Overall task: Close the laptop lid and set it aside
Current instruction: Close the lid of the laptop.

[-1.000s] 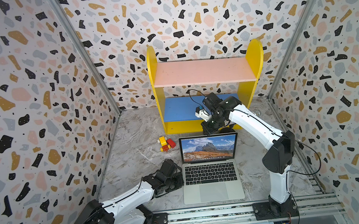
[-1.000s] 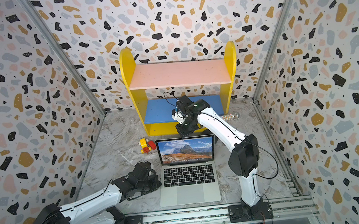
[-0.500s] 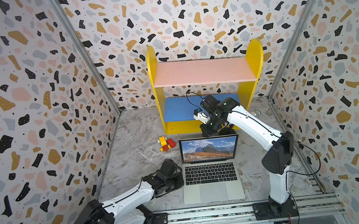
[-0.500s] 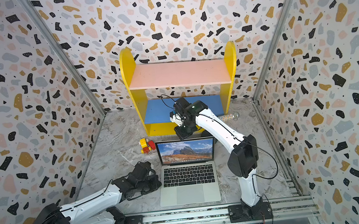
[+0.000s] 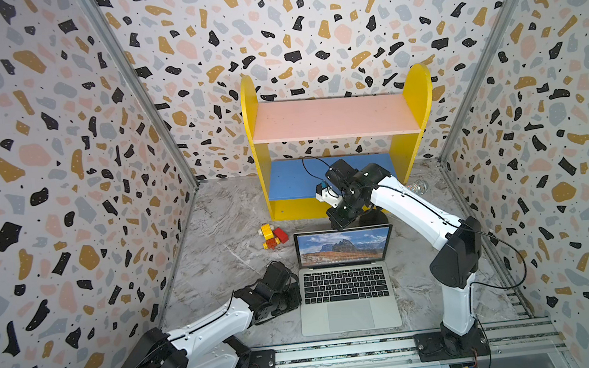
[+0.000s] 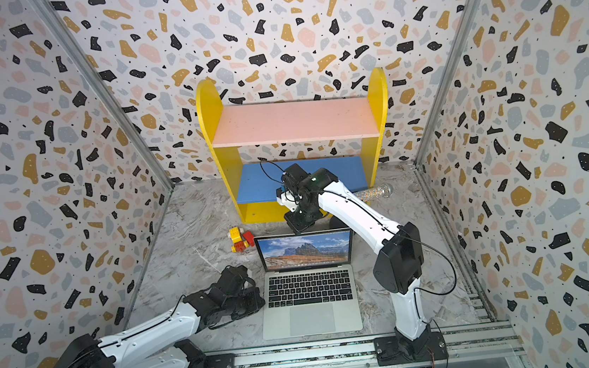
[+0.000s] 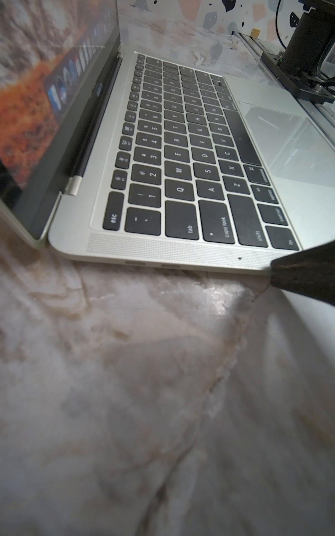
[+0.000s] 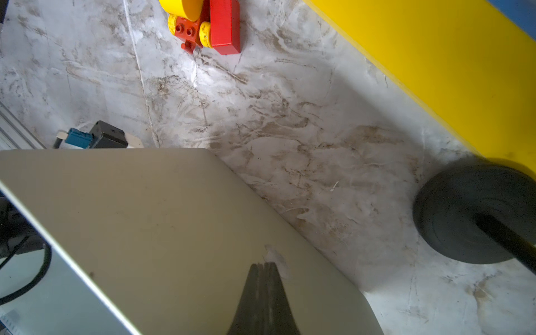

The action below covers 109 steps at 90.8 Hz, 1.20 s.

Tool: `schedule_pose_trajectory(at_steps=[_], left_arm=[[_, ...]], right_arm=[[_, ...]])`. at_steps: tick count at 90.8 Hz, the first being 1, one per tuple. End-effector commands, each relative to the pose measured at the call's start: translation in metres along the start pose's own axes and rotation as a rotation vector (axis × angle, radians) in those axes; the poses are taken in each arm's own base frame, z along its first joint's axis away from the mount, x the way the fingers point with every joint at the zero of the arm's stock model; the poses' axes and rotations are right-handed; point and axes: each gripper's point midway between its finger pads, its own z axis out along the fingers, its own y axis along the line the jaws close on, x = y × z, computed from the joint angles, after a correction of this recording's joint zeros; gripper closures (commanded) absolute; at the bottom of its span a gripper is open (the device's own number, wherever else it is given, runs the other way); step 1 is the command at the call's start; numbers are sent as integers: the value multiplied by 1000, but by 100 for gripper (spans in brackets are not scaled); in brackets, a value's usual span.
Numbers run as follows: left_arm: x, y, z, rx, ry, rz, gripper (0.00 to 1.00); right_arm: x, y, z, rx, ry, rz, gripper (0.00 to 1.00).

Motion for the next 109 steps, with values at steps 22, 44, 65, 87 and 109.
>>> schedule_pose_trajectory(at_steps=[22, 44, 65, 87, 109], left_arm=[[4, 12, 1, -43, 3, -15, 100], [3, 14, 1, -48, -1, -21, 100], [3, 15, 0, -50, -3, -24, 100], [4, 16, 0, -52, -1, -29, 100], [3, 17, 0, -54, -3, -32, 100]], right_arm=[[40, 15, -12, -2, 85, -9, 100], [47, 19, -13, -1, 87, -19, 100], [51, 23, -14, 2, 88, -28, 100], [59, 28, -11, 9, 104, -39, 100], [61, 32, -17, 12, 90, -44, 100]])
